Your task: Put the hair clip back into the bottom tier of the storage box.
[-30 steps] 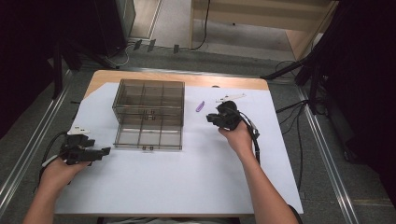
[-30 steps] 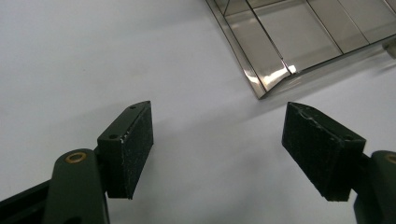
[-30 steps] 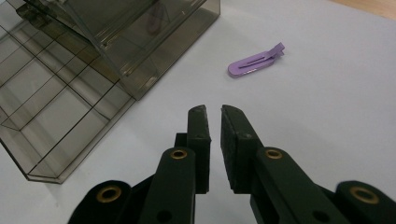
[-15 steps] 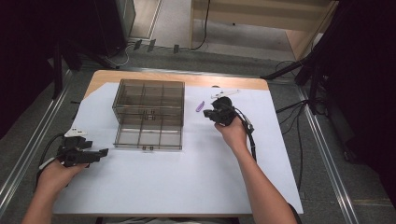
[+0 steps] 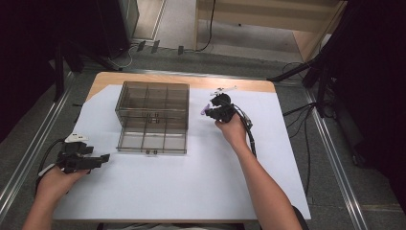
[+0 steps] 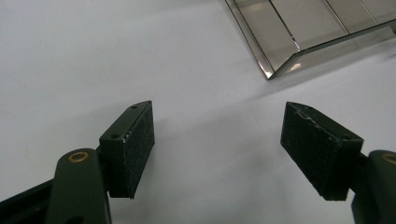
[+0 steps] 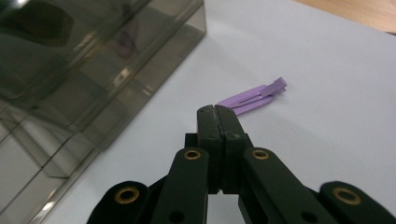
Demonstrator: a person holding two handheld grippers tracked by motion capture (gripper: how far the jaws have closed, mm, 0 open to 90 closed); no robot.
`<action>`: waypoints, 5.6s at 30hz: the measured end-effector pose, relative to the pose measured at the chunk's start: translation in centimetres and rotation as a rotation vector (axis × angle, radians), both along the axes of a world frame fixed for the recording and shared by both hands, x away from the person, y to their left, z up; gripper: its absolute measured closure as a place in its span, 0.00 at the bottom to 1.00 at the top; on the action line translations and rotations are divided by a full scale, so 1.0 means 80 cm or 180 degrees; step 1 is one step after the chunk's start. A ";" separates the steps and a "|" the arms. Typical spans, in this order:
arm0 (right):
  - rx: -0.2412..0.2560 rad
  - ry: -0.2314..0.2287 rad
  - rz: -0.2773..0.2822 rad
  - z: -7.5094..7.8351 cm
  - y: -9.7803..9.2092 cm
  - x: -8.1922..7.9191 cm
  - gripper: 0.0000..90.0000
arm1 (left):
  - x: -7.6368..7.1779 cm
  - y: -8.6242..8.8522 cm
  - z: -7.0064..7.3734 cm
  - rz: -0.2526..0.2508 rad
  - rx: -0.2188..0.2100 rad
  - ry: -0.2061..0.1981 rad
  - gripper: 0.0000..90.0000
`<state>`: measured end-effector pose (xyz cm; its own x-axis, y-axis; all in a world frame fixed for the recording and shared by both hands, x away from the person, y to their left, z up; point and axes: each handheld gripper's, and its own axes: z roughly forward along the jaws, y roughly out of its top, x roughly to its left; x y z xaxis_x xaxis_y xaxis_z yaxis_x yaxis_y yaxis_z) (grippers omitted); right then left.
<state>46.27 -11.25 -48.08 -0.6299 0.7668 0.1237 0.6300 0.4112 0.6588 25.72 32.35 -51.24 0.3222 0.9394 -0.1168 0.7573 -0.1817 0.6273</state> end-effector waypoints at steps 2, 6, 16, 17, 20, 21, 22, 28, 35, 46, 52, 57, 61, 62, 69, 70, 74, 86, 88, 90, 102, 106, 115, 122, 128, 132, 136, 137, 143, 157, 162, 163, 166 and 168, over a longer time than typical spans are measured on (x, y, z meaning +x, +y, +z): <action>0.0027 0.0002 -0.0036 -0.001 0.000 0.004 1.00 | -0.001 0.001 0.000 0.0012 0.0005 -0.0007 0.30; 0.0046 0.0053 -0.0107 -0.010 0.006 0.017 1.00 | -0.006 0.006 0.000 0.0046 0.0001 0.0002 0.30; -0.0047 0.0076 -0.0049 -0.017 0.026 0.030 1.00 | -0.013 0.011 -0.001 0.0091 0.0010 0.0021 0.30; -0.0062 0.0086 -0.0040 -0.018 0.028 0.032 1.00 | -0.015 0.012 -0.001 0.0102 0.0007 0.0032 0.30; -0.0086 0.0115 -0.0054 -0.020 0.033 0.034 1.00 | -0.017 0.013 -0.002 0.0126 0.0036 0.0041 0.30; -0.0099 0.0122 -0.0048 -0.021 0.034 0.035 1.00 | -0.017 0.014 -0.002 0.0118 0.0035 0.0042 0.30; -0.0099 0.0122 -0.0048 -0.021 0.034 0.035 1.00 | -0.017 0.014 -0.002 0.0118 0.0035 0.0042 0.30; -0.0135 0.0163 -0.0042 -0.028 0.038 0.039 1.00 | -0.019 0.016 -0.003 0.0134 0.0036 0.0047 0.30; -0.0085 0.0222 -0.0102 -0.028 0.031 0.041 1.00 | -0.018 0.017 -0.002 0.0132 0.0033 0.0026 0.30; -0.0111 0.0278 -0.0108 -0.028 0.018 0.041 1.00 | -0.014 0.015 -0.001 0.0120 0.0023 0.0012 0.30; -0.0260 0.0168 0.0009 -0.012 0.019 0.038 1.00 | -0.013 0.015 -0.001 0.0108 0.0026 0.0010 0.30; -0.0409 0.0263 0.0128 0.004 0.021 0.050 0.97 | -0.011 0.014 0.003 0.0104 0.0002 -0.0027 0.30; -0.0671 0.0361 0.0277 0.011 0.029 0.062 0.91 | -0.010 0.014 0.003 0.0108 -0.0005 -0.0042 0.30; -0.0729 0.0424 0.0295 0.010 0.031 0.065 0.89 | -0.010 0.014 0.004 0.0114 -0.0014 -0.0057 0.30; -0.1048 0.0579 0.0402 0.009 0.045 0.080 0.85 | -0.011 0.018 0.004 0.0135 -0.0049 -0.0074 0.30; -0.1070 0.0582 0.0402 0.009 0.046 0.082 0.84 | -0.011 0.018 0.004 0.0135 -0.0049 -0.0074 0.30; -0.1113 0.0641 0.0424 0.009 0.052 0.090 0.81 | -0.011 0.020 0.004 0.0147 -0.0066 -0.0068 0.30; -0.1250 0.0885 0.0422 -0.003 0.061 0.103 0.76 | -0.012 0.023 0.005 0.0163 -0.0094 -0.0092 0.30; -0.1239 0.0894 0.0408 -0.004 0.061 0.104 0.77 | -0.013 0.023 0.005 0.0162 -0.0093 -0.0090 0.30; -0.1237 0.0900 0.0403 -0.004 0.060 0.105 0.77 | -0.013 0.023 0.005 0.0160 -0.0088 -0.0086 0.30; -0.1228 0.0871 0.0293 -0.005 0.059 0.103 0.84 | -0.005 0.024 0.009 0.0192 -0.0377 -0.0110 0.30; -0.1151 0.0842 0.0301 -0.006 0.054 0.104 0.86 | 0.001 0.023 0.004 0.0208 -0.0317 -0.0067 0.30; -0.1102 0.0848 0.0244 -0.006 0.051 0.103 0.86 | 0.004 0.022 0.003 0.0170 -0.0298 -0.0046 0.31; -0.1010 0.0901 0.0174 -0.004 0.045 0.100 0.86 | 0.005 0.020 0.003 0.0140 -0.0299 -0.0057 0.31; -0.0883 0.0860 0.0176 0.008 0.038 0.089 0.86 | 0.005 0.018 0.005 0.0123 -0.0250 -0.0069 0.31; -0.0844 0.0853 0.0192 0.017 0.033 0.081 0.86 | 0.005 0.016 0.005 0.0113 -0.0236 -0.0078 0.31; -0.0816 0.0791 0.0238 0.024 0.025 0.071 0.86 | 0.004 0.017 0.005 0.0125 -0.0236 -0.0077 0.31; -0.0824 0.0779 0.0247 0.026 0.024 0.068 0.86 | 0.004 0.017 0.005 0.0128 -0.0236 -0.0075 0.31; -0.0757 0.0737 0.0286 0.039 0.015 0.052 0.86 | 0.004 0.017 0.006 0.0130 -0.0227 -0.0084 0.31; -0.0692 0.0667 0.0415 0.052 -0.004 0.005 0.86 | 0.004 0.018 0.007 0.0130 -0.0188 -0.0102 0.31; -0.0654 0.0656 0.0423 0.052 -0.008 -0.011 0.86 | 0.004 0.020 0.006 0.0150 -0.0192 -0.0094 0.31; -0.0634 0.0681 0.0426 0.052 -0.008 -0.014 0.86 | 0.004 0.020 0.006 0.0154 -0.0198 -0.0092 0.31; -0.0662 0.0678 0.0468 0.050 -0.008 -0.022 0.86 | 0.005 0.019 0.006 0.0130 -0.0179 -0.0090 0.31; -0.0696 0.0710 0.0499 0.049 -0.005 -0.026 0.86 | 0.005 0.019 0.006 0.0113 -0.0186 -0.0072 0.31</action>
<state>44.21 -11.68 -44.15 -0.7180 0.6865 0.1152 0.6666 0.6305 0.3977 26.15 33.83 -50.73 0.2920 0.9421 -0.1648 0.7481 -0.1176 0.6531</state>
